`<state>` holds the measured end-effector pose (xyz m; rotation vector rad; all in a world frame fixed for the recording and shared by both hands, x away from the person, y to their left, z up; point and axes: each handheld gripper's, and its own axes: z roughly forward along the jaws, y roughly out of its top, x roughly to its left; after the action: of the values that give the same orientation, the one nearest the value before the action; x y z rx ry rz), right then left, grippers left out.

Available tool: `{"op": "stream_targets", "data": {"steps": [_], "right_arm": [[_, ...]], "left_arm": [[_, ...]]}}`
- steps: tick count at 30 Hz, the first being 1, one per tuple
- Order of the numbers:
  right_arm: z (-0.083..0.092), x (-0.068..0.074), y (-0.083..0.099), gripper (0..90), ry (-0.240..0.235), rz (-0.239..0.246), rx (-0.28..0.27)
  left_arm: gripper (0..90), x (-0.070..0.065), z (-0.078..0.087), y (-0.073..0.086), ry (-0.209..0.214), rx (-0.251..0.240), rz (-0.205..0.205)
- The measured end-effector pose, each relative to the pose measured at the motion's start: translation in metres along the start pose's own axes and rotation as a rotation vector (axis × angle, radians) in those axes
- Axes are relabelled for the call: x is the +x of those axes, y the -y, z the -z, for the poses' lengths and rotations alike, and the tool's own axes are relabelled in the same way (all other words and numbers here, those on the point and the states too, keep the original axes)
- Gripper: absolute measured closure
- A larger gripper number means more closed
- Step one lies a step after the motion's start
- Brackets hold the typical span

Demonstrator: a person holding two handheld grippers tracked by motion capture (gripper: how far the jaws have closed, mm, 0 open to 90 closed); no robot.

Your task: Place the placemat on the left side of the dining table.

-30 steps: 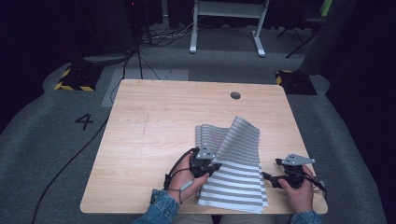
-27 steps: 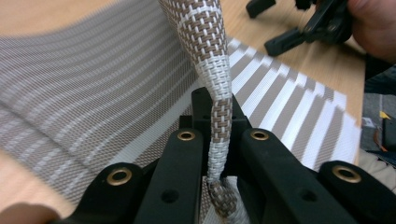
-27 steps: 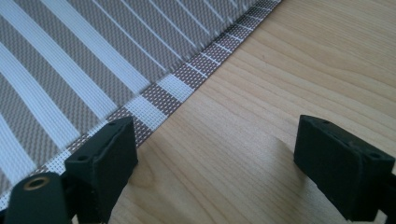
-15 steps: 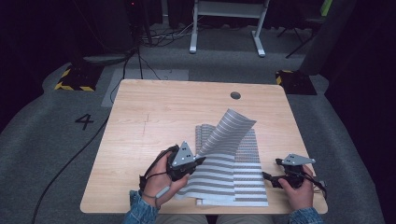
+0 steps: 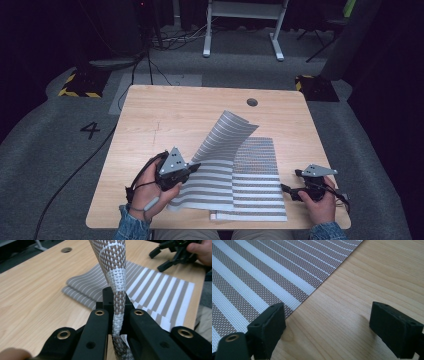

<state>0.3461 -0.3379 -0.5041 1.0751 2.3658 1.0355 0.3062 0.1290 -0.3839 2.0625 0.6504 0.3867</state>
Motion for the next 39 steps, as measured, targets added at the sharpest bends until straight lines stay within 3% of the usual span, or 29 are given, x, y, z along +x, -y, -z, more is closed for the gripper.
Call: {"op": "stream_targets", "data": {"steps": [9,16,21,23,27,32,35,39], "right_arm": [[0.000,0.000,0.000,13.5,0.000,-0.001,0.000],[-0.001,0.000,0.000,13.5,-0.003,-0.010,-0.006],[-0.001,-0.001,-0.001,13.5,0.000,-0.009,-0.004],[-0.002,-0.001,-0.001,13.5,0.001,-0.012,-0.005],[-0.002,-0.001,-0.001,13.5,0.002,-0.013,-0.005],[-0.002,-0.001,-0.001,13.5,0.002,-0.012,-0.005],[-0.002,-0.001,-0.001,13.5,0.003,-0.011,-0.005],[-0.002,-0.001,-0.001,13.5,0.003,-0.011,-0.005]], "left_arm": [[88.4,0.026,0.031,0.017,-0.087,0.014,0.008],[88.3,0.041,0.034,0.030,-0.146,0.057,0.018],[88.3,0.049,0.030,0.038,-0.180,0.075,0.021],[88.2,0.056,0.024,0.045,-0.219,0.090,0.016],[87.8,0.064,0.016,0.049,-0.257,0.120,0.013],[87.6,0.077,0.004,0.050,-0.279,0.146,-0.003],[87.6,0.084,-0.003,0.051,-0.277,0.148,0.002],[86.4,0.093,-0.010,0.053,-0.304,0.146,0.003]]}}
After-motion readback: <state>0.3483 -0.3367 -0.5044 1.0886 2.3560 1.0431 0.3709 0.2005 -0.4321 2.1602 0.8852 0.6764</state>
